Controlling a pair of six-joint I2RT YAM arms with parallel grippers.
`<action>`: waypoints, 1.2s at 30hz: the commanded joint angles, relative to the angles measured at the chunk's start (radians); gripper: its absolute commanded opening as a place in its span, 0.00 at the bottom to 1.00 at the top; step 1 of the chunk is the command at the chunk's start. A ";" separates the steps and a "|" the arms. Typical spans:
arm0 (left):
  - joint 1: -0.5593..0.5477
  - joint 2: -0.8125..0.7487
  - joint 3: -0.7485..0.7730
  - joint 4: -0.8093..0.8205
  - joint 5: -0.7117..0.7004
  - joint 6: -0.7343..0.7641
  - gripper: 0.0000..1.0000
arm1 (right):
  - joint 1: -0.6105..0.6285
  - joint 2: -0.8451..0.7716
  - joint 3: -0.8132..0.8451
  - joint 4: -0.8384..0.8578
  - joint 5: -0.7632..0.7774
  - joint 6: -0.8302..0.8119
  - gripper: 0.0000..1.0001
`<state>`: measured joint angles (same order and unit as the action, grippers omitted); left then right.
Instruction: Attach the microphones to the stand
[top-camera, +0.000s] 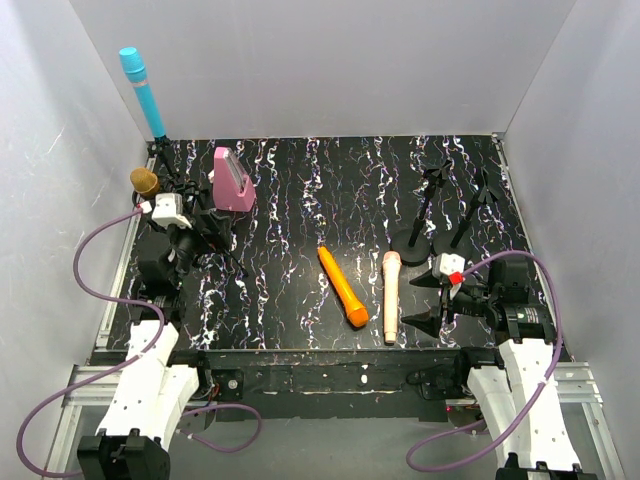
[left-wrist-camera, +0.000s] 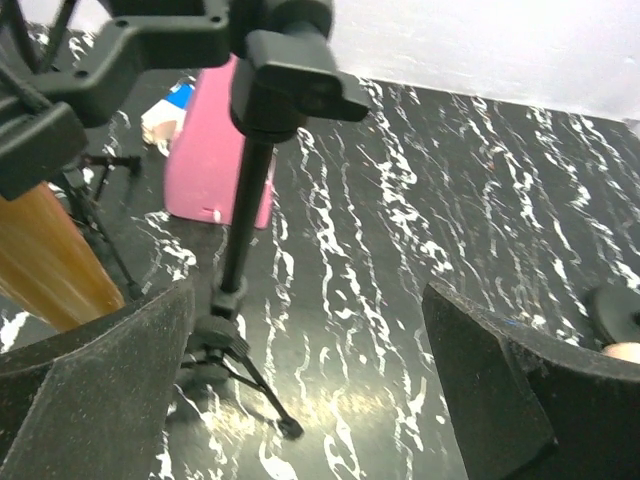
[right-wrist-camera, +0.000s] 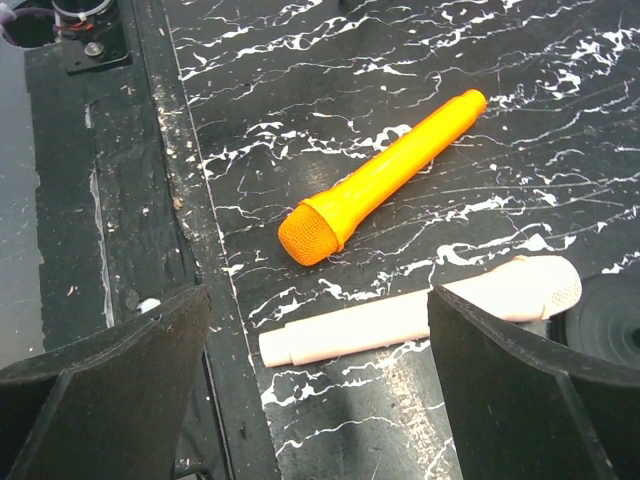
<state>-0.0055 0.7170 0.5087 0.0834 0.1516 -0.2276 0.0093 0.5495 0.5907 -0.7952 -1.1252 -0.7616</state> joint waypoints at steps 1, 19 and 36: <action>0.004 -0.040 0.108 -0.296 0.138 -0.079 0.98 | -0.034 0.007 0.021 -0.036 -0.013 -0.033 0.95; -0.008 -0.045 0.102 -0.302 0.635 -0.436 0.98 | -0.060 0.105 0.509 -0.228 0.197 0.316 0.92; -0.780 0.585 0.419 -0.005 0.157 -0.235 0.98 | -0.232 -0.039 0.118 0.149 0.189 0.595 0.90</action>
<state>-0.6933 1.1313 0.7998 -0.0406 0.4324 -0.6048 -0.2150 0.5728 0.8108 -0.7208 -1.0046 -0.0956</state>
